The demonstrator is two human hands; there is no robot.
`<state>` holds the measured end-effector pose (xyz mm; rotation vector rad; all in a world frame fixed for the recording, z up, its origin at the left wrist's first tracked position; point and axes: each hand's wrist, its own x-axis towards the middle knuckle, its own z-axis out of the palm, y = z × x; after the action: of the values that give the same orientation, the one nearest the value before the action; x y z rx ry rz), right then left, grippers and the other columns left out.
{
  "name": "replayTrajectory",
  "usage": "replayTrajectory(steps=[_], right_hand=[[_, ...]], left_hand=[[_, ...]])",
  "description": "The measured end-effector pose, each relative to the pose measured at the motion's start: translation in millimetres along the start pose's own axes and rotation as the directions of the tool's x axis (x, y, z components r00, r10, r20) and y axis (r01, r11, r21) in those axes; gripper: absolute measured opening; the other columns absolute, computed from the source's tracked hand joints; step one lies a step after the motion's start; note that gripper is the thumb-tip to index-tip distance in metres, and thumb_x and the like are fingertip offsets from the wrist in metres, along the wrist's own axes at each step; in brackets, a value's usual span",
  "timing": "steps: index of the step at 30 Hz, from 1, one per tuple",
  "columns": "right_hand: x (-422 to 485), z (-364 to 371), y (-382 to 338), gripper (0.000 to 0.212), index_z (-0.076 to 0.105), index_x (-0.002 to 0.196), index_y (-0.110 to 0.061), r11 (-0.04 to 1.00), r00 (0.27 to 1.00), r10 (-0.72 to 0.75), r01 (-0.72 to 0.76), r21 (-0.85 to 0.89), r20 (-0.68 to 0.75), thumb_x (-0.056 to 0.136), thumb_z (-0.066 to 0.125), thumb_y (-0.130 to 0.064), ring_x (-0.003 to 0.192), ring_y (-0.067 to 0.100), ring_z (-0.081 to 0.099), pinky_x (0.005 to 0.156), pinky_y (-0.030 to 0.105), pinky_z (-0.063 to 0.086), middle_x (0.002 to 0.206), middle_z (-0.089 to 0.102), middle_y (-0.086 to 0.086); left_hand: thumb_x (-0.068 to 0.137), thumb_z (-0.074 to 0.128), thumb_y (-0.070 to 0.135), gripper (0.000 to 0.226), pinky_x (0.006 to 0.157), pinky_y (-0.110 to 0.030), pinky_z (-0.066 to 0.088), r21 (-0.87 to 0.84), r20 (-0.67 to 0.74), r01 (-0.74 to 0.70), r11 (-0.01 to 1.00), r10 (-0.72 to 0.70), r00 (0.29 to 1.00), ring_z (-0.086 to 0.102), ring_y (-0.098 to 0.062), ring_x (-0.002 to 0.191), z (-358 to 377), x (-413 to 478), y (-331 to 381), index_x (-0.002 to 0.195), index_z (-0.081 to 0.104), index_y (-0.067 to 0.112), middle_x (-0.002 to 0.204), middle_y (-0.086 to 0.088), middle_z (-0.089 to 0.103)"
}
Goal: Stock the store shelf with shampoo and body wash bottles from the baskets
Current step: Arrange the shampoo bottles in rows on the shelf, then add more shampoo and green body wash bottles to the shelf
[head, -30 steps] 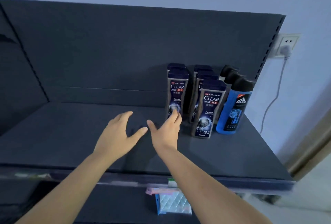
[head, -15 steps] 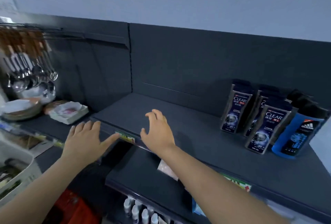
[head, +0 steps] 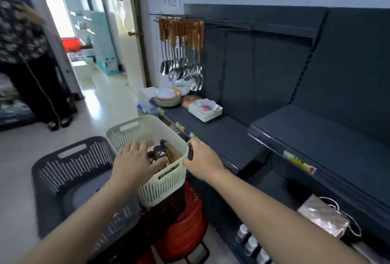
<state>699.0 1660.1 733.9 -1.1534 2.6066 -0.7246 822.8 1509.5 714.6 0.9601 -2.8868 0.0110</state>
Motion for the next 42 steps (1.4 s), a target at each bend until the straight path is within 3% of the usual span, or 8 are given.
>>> replayTrajectory(steps=[11, 18, 23, 25, 27, 30, 34, 42], right_hand=[[69, 121, -101, 0.029, 0.051, 0.116, -0.013, 0.977, 0.945, -0.212, 0.197, 0.082, 0.248, 0.09, 0.057, -0.022, 0.104, 0.029, 0.057, 0.074, 0.033, 0.043, 0.113, 0.06, 0.007], [106, 176, -133, 0.035, 0.052, 0.121, -0.014, 0.927, 0.809, -0.366, 0.278, 0.25, 0.459, 0.09, 0.064, -0.023, 0.108, 0.022, 0.056, 0.093, 0.04, 0.05, 0.122, 0.057, 0.005], [136, 211, -142, 0.042, 0.05, 0.128, -0.014, 0.927, 0.727, -0.37, 0.253, 0.276, 0.579, 0.087, 0.059, -0.012, 0.115, 0.026, 0.054, 0.093, 0.038, 0.049, 0.127, 0.056, 0.007], [149, 227, -143, 0.042, 0.048, 0.127, -0.012, 0.938, 0.708, -0.346, 0.25, 0.239, 0.616, 0.086, 0.058, -0.01, 0.112, 0.028, 0.055, 0.088, 0.037, 0.049, 0.125, 0.057, 0.009], [155, 238, -143, 0.041, 0.047, 0.126, -0.01, 0.953, 0.71, -0.303, 0.237, 0.19, 0.636, 0.086, 0.058, -0.007, 0.108, 0.03, 0.056, 0.079, 0.035, 0.048, 0.122, 0.056, 0.011], [165, 258, -147, 0.042, 0.045, 0.129, -0.011, 0.966, 0.728, -0.259, 0.194, 0.171, 0.635, 0.088, 0.052, -0.005, 0.115, 0.028, 0.052, 0.079, 0.032, 0.043, 0.129, 0.05, 0.009], [181, 280, -150, 0.043, 0.04, 0.135, -0.015, 0.981, 0.805, -0.194, 0.159, 0.111, 0.56, 0.093, 0.051, -0.011, 0.127, 0.024, 0.042, 0.099, 0.032, 0.04, 0.139, 0.04, 0.004], [195, 310, -151, 0.046, 0.033, 0.138, -0.015, 0.996, 0.814, -0.077, 0.04, 0.076, 0.575, 0.097, 0.051, -0.022, 0.129, 0.023, 0.041, 0.103, 0.031, 0.038, 0.142, 0.033, 0.005]], left_hand=[[0.079, 0.009, 0.084, 0.104, 0.118, -0.041, 0.024, 0.074, 0.185, 0.341, 0.937, -0.349, 0.919, 0.029, -0.027, 0.143, 57, -16, -142, 0.152, 0.027, 0.012, 0.156, -0.011, 0.031], [0.077, 0.008, 0.086, 0.108, 0.122, -0.039, 0.015, 0.089, 0.291, 0.478, 0.874, -0.482, 0.826, 0.016, -0.025, 0.149, 81, -14, -159, 0.155, 0.014, 0.012, 0.162, -0.012, 0.015], [0.058, -0.015, 0.074, 0.119, 0.119, -0.036, 0.019, 0.113, 0.338, 0.525, 0.843, -0.53, 0.778, 0.02, -0.024, 0.147, 99, -1, -169, 0.154, 0.019, 0.013, 0.161, -0.011, 0.019], [0.073, -0.009, 0.077, 0.113, 0.109, -0.042, 0.037, 0.095, 0.338, 0.526, 0.845, -0.525, 0.781, 0.044, -0.03, 0.134, 117, 8, -177, 0.143, 0.043, 0.005, 0.147, -0.019, 0.043], [0.09, 0.008, 0.071, 0.095, 0.076, -0.041, 0.058, 0.119, 0.366, 0.446, 0.887, -0.457, 0.811, 0.071, -0.03, 0.094, 135, 10, -184, 0.106, 0.073, 0.003, 0.108, -0.017, 0.07], [0.077, 0.036, 0.06, 0.063, 0.059, -0.035, 0.058, 0.079, 0.363, 0.427, 0.901, -0.426, 0.829, 0.071, -0.025, 0.071, 156, 20, -194, 0.086, 0.074, 0.009, 0.085, -0.008, 0.07], [0.081, 0.032, 0.063, 0.07, 0.096, -0.036, 0.044, -0.006, 0.453, 0.48, 0.877, -0.425, 0.783, 0.052, -0.025, 0.118, 178, 43, -202, 0.13, 0.045, 0.014, 0.128, -0.003, 0.05], [0.09, 0.045, 0.047, 0.077, 0.098, -0.035, 0.038, -0.264, 0.704, 0.759, 0.596, -0.419, 0.574, 0.047, -0.026, 0.129, 227, 63, -199, 0.152, 0.01, 0.019, 0.142, -0.007, 0.038]])
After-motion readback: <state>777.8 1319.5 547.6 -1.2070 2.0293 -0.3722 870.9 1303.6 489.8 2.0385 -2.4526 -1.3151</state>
